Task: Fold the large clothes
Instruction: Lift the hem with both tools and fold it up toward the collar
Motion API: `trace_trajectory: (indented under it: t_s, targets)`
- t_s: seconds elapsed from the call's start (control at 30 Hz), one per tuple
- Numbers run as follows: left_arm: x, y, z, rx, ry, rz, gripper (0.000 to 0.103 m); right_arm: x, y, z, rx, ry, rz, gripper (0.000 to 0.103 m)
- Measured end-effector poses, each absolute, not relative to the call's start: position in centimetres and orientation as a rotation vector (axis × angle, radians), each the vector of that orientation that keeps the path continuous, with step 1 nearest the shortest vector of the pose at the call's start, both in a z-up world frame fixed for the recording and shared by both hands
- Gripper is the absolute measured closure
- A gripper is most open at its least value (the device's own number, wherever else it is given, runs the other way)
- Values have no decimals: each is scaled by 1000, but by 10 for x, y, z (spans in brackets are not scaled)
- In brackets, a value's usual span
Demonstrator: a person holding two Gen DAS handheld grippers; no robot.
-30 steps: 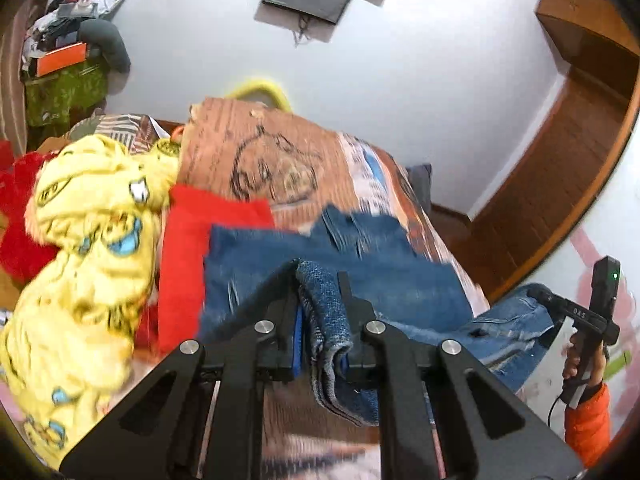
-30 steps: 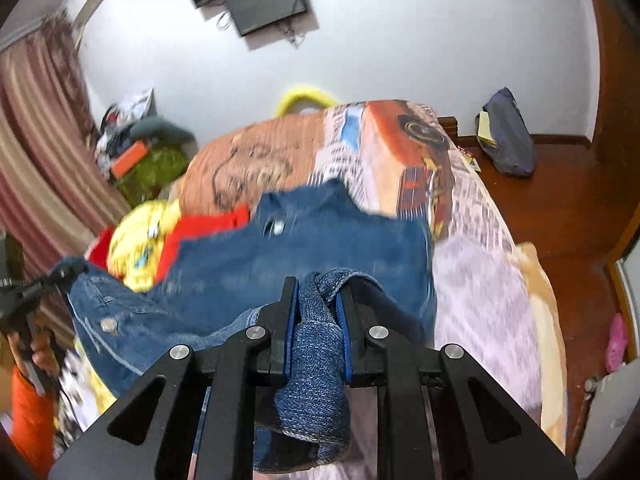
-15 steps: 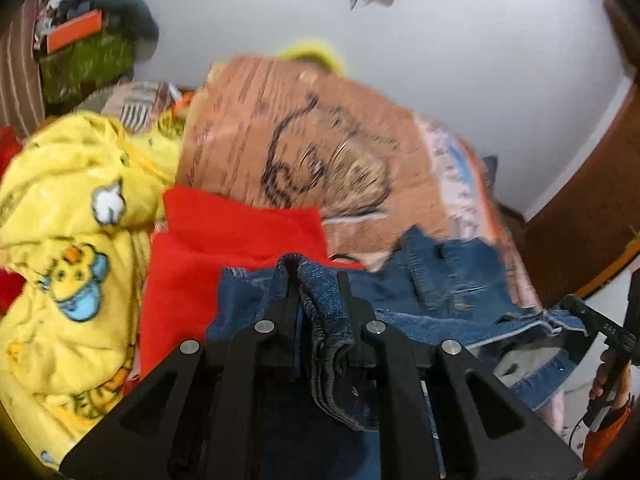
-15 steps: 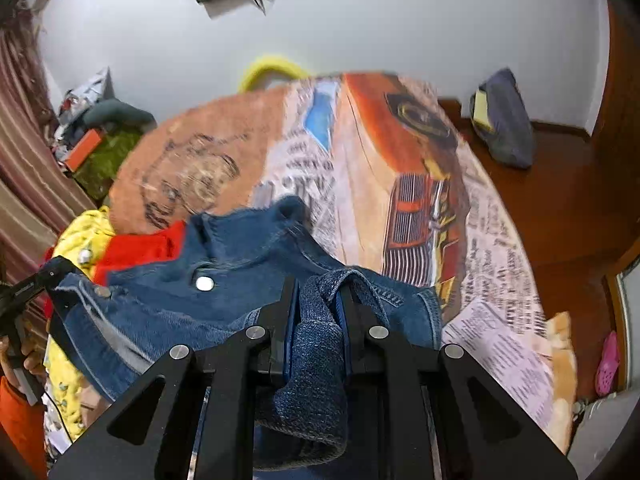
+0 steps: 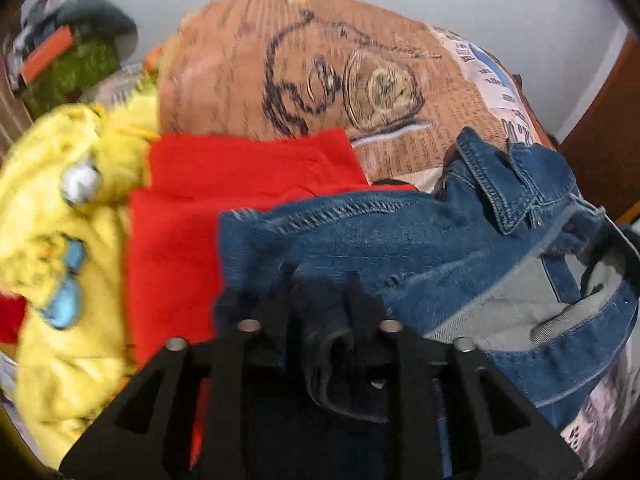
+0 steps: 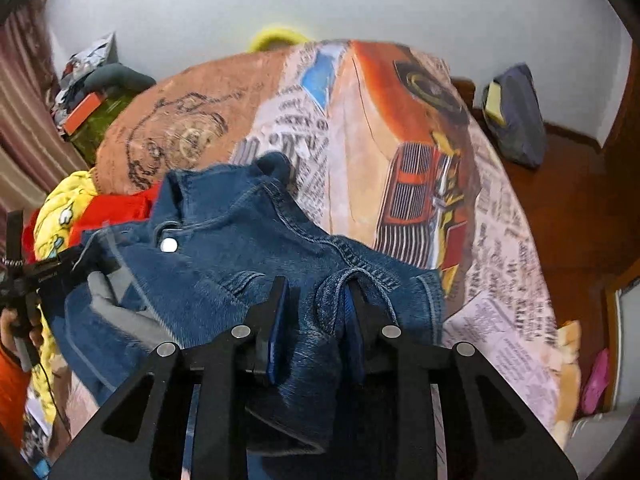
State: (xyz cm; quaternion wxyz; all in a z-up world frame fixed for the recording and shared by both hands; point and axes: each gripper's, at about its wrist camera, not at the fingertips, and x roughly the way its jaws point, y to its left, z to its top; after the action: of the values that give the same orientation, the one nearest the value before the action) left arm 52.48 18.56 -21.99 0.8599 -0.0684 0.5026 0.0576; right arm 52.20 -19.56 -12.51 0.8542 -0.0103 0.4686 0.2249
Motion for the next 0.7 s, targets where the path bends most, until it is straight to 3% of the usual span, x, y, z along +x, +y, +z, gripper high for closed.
trace_trajectory:
  t_s: [0.1, 0.17, 0.23, 0.4, 0.47, 0.7]
  targets:
    - [507, 184, -185, -91, 982, 131, 58, 507, -197, -108, -54, 940, 474, 78]
    - [494, 184, -165, -98, 930, 122, 46, 491, -198, -94, -84, 890, 434, 62]
    - [480, 181, -147, -91, 889, 107, 45, 481, -200, -86, -92, 847, 418, 50]
    - [453, 158, -140, -34, 905, 38, 42, 452, -197, -79, -102, 825, 461, 48]
    - [447, 146, -148, -20, 928, 12, 38, 441, -191, -85, -116, 843, 485, 46]
    - [431, 107, -199, 8, 1044, -68, 38, 413, -162, -124, -161, 919, 563, 45]
